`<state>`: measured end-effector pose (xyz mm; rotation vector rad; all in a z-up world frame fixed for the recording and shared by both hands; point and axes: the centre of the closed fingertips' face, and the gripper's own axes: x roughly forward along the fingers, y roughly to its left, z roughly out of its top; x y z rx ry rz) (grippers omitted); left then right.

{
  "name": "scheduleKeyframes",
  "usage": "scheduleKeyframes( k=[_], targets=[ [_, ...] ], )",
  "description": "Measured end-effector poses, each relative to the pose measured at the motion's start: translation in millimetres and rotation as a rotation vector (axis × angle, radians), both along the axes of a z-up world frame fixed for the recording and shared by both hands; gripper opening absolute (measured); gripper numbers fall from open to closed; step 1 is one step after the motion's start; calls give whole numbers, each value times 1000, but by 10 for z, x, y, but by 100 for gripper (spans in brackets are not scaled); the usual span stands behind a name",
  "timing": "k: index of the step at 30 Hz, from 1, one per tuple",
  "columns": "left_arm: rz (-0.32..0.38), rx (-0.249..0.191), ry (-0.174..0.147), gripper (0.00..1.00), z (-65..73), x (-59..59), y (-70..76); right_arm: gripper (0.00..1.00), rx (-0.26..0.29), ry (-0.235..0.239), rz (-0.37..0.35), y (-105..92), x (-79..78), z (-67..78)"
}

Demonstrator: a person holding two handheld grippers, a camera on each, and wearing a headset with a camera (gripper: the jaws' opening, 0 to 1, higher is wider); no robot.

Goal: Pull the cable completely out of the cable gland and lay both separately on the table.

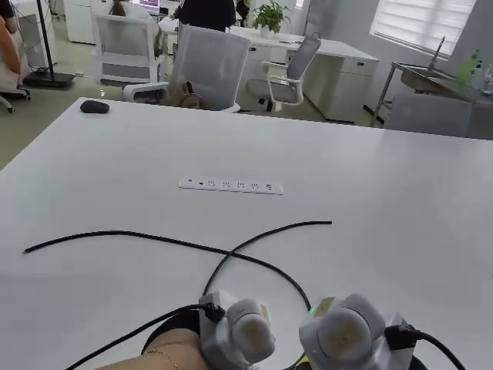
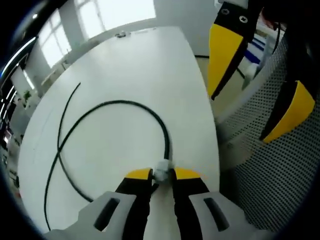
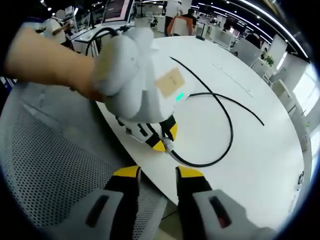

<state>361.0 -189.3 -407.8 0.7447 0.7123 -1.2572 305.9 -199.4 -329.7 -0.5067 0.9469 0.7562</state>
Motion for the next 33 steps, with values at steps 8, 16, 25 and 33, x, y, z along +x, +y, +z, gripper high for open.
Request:
scheduleKeyframes(
  k=[8, 16, 25, 33],
  targets=[
    [-19, 37, -8, 17, -8, -32, 232, 28, -5, -1, 9, -1, -4, -4],
    [12, 114, -11, 18, -17, 87, 780, 27, -11, 1, 16, 2, -18, -8],
    [120, 166, 49, 21, -55, 27, 1477, 27, -17, -1, 20, 8, -19, -1],
    [106, 203, 48, 22, -81, -98, 1637, 27, -20, 2, 23, 8, -24, -4]
  ],
)
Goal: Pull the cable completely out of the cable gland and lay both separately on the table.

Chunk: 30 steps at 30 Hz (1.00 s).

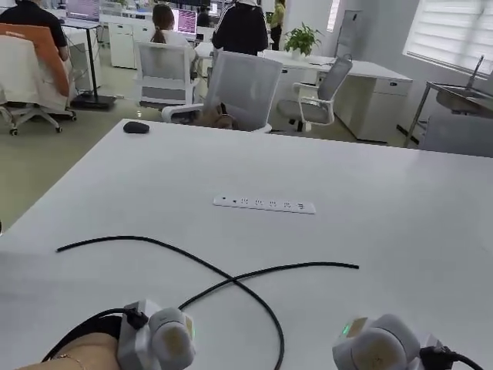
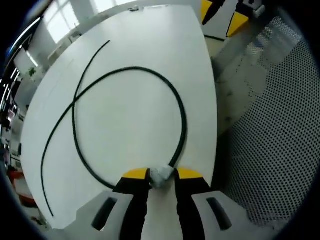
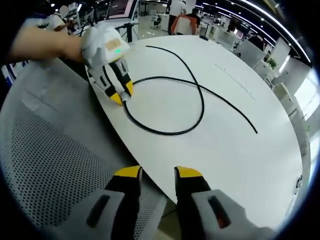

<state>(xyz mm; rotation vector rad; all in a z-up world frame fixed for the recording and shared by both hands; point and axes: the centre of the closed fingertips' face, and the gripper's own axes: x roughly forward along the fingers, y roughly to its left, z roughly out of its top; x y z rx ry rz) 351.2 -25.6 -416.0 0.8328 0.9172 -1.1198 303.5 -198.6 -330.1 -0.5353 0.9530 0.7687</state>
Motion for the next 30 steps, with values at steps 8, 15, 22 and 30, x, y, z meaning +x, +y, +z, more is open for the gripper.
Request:
scheduleKeyframes(
  k=[8, 15, 22, 30],
  targets=[
    [-42, -142, -21, 17, 325, -90, -411, 27, 13, 3, 10, 22, -6, 10],
    [25, -221, -66, 16, 555, 20, -380, 27, 34, 11, 20, 54, -8, 35],
    [85, -365, -110, 16, 1008, 87, -413, 25, 162, 10, 95, 292, 35, 207],
    [-6, -367, -209, 16, 1417, -23, -501, 28, 316, -56, 216, 838, 202, 516]
  ],
)
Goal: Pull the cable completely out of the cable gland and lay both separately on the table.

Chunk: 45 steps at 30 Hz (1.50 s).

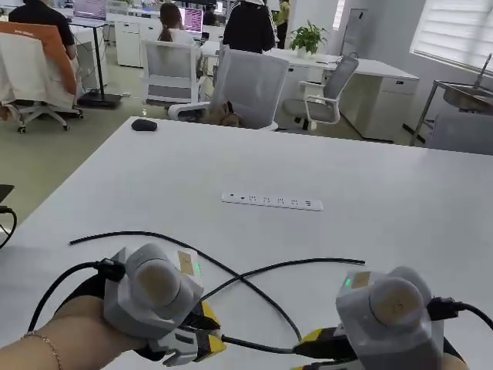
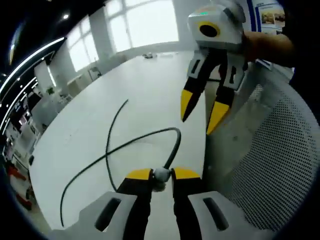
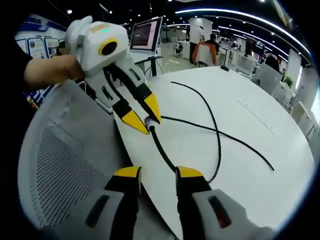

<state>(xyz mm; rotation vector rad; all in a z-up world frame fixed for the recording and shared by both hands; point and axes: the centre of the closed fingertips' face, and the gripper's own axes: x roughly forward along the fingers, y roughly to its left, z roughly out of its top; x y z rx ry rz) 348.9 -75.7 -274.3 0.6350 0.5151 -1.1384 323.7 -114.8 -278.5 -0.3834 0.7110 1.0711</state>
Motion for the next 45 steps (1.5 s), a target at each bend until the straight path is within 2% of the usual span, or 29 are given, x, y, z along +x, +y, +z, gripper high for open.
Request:
scheduleKeyframes(
  k=[2, 3, 4, 5, 6, 7, 8, 10, 11, 13, 16, 20, 22, 24, 25, 29, 32, 34, 38, 39, 42, 45],
  targets=[
    [-32, 17, -37, 16, 85, -55, -38, 28, 75, 11, 31, 154, 4, 91],
    [-58, 35, -72, 16, 136, -90, -63, 27, 161, 44, 29, 247, -2, 184],
    [-70, 47, -95, 16, 166, -107, -73, 26, 211, 64, 25, 282, 5, 243],
    [-85, 68, -131, 16, 202, -122, -77, 26, 285, 91, 17, 318, 21, 333],
    [-94, 84, -158, 16, 222, -123, -75, 26, 335, 123, 13, 331, 17, 384],
    [-104, 107, -193, 16, 241, -124, -69, 25, 424, 188, -5, 351, 14, 471],
    [-106, 118, -204, 16, 244, -131, -66, 25, 479, 227, -19, 357, 23, 524],
    [-119, 139, -249, 16, 264, -139, -78, 24, 558, 288, -84, 341, 100, 559],
    [-121, 140, -257, 16, 264, -147, -87, 23, 571, 306, -111, 330, 131, 543],
    [-121, 135, -261, 16, 267, -159, -108, 24, 560, 343, -147, 324, 149, 456],
    [-124, 140, -275, 16, 259, -153, -124, 25, 539, 361, -160, 350, 155, 360],
    [-135, 139, -290, 16, 283, -165, -163, 26, 547, 421, -183, 411, 146, 274],
    [-148, 154, -305, 16, 272, -174, -170, 23, 564, 445, -195, 428, 153, 270],
    [-152, 148, -302, 16, 269, -183, -179, 13, 576, 461, -177, 463, 117, 272],
    [-159, 155, -303, 16, 255, -186, -172, 13, 574, 476, -182, 477, 103, 261],
    [-188, 147, -309, 17, 230, -190, -162, 12, 558, 476, -172, 470, 75, 250],
    [-186, 107, -307, 17, 249, -196, -178, 12, 558, 481, -170, 438, 64, 258],
    [-167, 99, -312, 19, 260, -176, -155, 12, 551, 456, -178, 385, 75, 233],
    [-140, 70, -290, 26, 222, -159, -137, 12, 561, 460, -197, 322, 51, 197],
    [-141, 57, -270, 27, 193, -177, -152, 12, 562, 460, -188, 332, 28, 204],
    [-148, 44, -257, 29, 149, -204, -181, 12, 530, 443, -125, 366, -54, 222],
    [-186, 23, -252, 22, 136, -286, -231, 12, 509, 428, -44, 422, -141, 279]
  ],
)
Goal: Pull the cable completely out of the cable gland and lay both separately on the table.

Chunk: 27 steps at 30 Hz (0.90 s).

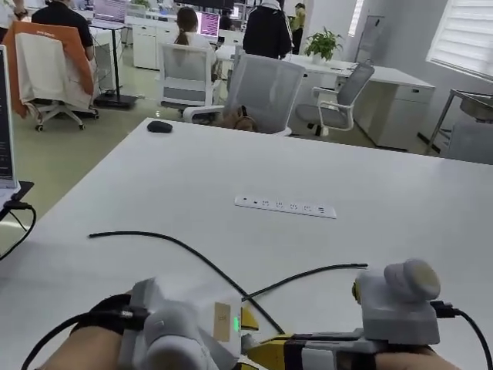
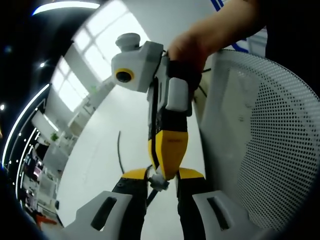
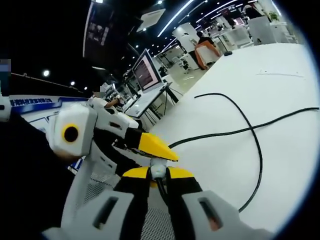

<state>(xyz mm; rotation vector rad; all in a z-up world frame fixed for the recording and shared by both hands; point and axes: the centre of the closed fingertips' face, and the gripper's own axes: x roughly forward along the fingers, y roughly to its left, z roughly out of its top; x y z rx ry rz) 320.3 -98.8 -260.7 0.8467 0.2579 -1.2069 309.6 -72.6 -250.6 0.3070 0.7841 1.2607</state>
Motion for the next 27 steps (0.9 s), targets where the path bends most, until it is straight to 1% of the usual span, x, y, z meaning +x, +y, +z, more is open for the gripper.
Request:
scheduleKeyframes(
  k=[1, 2, 3, 4, 6, 8, 9, 10, 11, 12, 13, 14, 15, 16, 17, 18, 19, 20, 21, 23, 24, 26, 27],
  targets=[
    [-5, 5, 0, 22, -4, -2, 1, 12, -17, -20, -3, -3, 32, -22],
    [-3, 3, -2, 22, -1, -4, 5, 12, -18, -8, 4, -4, 18, -26],
    [-7, 0, -9, 22, 6, -6, 6, 12, -18, -3, 6, -10, 14, -23],
    [-6, -5, -10, 22, 12, -2, 10, 12, -13, -3, 5, -15, 15, -19],
    [-2, -11, -8, 22, 10, 10, 19, 12, -4, 3, -5, -12, 32, -24],
    [19, -7, 2, 21, -29, 29, 50, 12, -4, 5, -13, -15, 34, -47],
    [37, -6, 15, 21, -62, 37, 73, 12, -11, -29, -8, -20, 42, -59],
    [53, -3, 18, 21, -81, 53, 93, 12, -17, -63, -8, -29, 62, -61],
    [62, -2, 13, 20, -95, 71, 108, 12, -30, -120, -12, -43, 87, -49],
    [89, -15, -3, 20, -88, 113, 134, 13, -36, -141, -15, -50, 100, -44],
    [101, -32, -27, 20, -59, 151, 142, 14, -70, -213, -21, -78, 133, -25],
    [108, -38, -15, 20, -63, 150, 152, 16, -106, -253, -32, -106, 162, -22],
    [124, -37, -5, 20, -65, 164, 171, 17, -129, -262, -44, -121, 175, -23],
    [130, -34, -13, 20, -62, 181, 179, 18, -156, -276, -47, -134, 183, -28],
    [138, -29, -26, 20, -62, 204, 193, 18, -194, -321, -46, -146, 210, -32],
    [140, -27, -31, 20, -65, 213, 196, 17, -219, -345, -44, -150, 221, -36],
    [143, -27, -37, 20, -69, 222, 197, 17, -260, -383, -33, -150, 228, -42],
    [143, -26, -36, 20, -79, 228, 197, 18, -285, -409, -29, -150, 237, -44],
    [143, -25, -34, 20, -102, 233, 196, 18, -314, -447, -27, -143, 256, -39],
    [139, -12, -41, 20, -116, 226, 202, 18, -352, -477, 0, -133, 244, -52],
    [133, 10, -61, 20, -125, 225, 211, 18, -373, -500, 15, -121, 245, -55],
    [115, 20, -78, 20, -139, 206, 208, 18, -395, -508, 43, -87, 228, -75],
    [109, 24, -81, 20, -153, 200, 209, 18, -399, -505, 58, -69, 213, -89]
  ],
)
